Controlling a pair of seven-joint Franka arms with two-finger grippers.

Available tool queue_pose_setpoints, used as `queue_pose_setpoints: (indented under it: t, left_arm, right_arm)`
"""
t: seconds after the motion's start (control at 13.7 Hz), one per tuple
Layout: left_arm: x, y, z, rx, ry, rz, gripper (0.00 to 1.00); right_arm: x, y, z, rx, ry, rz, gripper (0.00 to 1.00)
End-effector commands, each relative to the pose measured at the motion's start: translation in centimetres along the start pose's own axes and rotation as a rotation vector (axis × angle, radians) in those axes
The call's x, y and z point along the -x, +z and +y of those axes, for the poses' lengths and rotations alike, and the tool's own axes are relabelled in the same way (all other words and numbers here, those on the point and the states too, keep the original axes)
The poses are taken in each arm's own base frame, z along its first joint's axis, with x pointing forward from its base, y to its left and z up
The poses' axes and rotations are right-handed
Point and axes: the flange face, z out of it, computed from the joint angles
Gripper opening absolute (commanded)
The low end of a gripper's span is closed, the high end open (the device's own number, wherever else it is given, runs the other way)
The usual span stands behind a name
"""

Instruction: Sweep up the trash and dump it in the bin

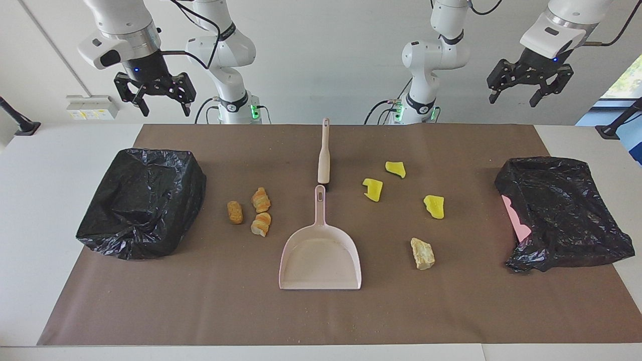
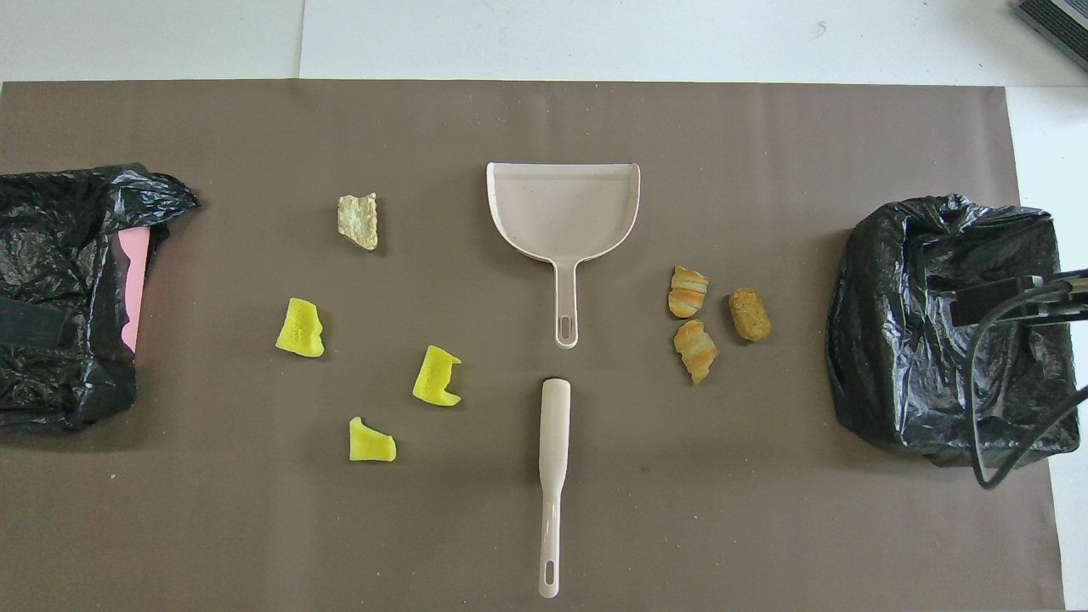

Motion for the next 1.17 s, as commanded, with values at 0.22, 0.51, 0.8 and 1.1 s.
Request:
queue_pose_setpoints:
  t: [0.22,0.51,0.8,1.1]
  left_arm:
    - [0.5,0.0,0.9,-0.002,0.004,0.014,1.0]
    - [0.8,0.6,1.9,-0.004,0.022,0.014,1.0]
    - [1.3,1.2,3.6,0.011,0.05,0.015,1.0]
    - [1.7,3.1,9.5,0.003,0.07,-0.012,1.0]
  right_arm:
    - [0.7,0.1,0.1,-0.023,-0.024,-0.029,1.0]
    - [0.7,0.2,1.0,-0.023,-0.004,-0.031,1.0]
    - [0.7,0.1,1.1,-0.023,-0.003,-0.03,1.0]
    - [0.7,0.2,1.1,-0.023,-0.003,-0.032,1.0]
